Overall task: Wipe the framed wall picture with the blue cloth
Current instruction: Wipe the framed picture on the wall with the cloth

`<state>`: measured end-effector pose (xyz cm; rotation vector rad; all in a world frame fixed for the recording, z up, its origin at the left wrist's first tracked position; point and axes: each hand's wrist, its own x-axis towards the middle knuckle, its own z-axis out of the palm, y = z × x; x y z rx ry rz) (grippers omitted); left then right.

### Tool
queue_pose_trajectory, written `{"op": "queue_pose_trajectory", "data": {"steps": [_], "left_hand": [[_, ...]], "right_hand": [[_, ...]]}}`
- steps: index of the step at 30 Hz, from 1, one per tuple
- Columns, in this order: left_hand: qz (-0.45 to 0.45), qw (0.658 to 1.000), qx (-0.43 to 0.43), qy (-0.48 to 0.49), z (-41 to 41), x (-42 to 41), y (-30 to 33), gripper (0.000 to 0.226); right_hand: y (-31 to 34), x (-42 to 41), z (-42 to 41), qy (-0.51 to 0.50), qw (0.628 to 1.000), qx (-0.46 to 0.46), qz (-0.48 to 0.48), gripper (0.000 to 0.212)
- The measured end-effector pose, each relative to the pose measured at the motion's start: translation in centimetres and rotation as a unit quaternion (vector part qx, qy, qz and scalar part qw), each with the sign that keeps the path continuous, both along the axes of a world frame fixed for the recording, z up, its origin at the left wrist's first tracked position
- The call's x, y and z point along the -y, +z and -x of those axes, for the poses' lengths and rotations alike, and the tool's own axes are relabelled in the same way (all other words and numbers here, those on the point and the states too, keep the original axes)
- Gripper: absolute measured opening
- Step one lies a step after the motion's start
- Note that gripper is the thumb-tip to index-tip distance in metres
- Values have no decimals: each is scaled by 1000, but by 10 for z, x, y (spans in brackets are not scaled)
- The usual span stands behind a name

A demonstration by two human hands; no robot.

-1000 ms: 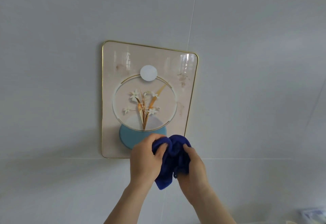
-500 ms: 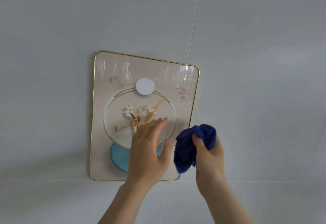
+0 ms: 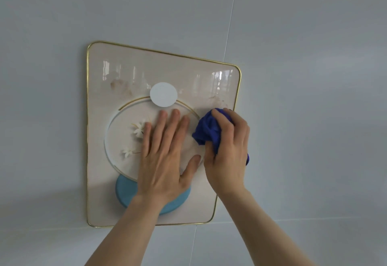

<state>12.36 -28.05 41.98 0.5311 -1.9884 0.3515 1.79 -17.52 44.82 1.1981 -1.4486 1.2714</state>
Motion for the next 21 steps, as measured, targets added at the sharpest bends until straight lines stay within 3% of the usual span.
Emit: {"op": "queue_pose_trajectory", "data": {"steps": [5,9,14,21], "left_hand": [[41,999,-2,23,8,12,-7,66],[64,996,-15,62,17,18,-11,62],[72,995,-30,60,19,19,-11,63],[73,995,-30,63,19,20,-12,64]], "right_hand": [[-20,19,18,-110,990,-79,-35,55],[-29,20,22,-77,991,-102,-44,57],[-33,26,29,-61,993,-102,-9,40],[-62,21,33,-67,992,-108,-13,49]]}}
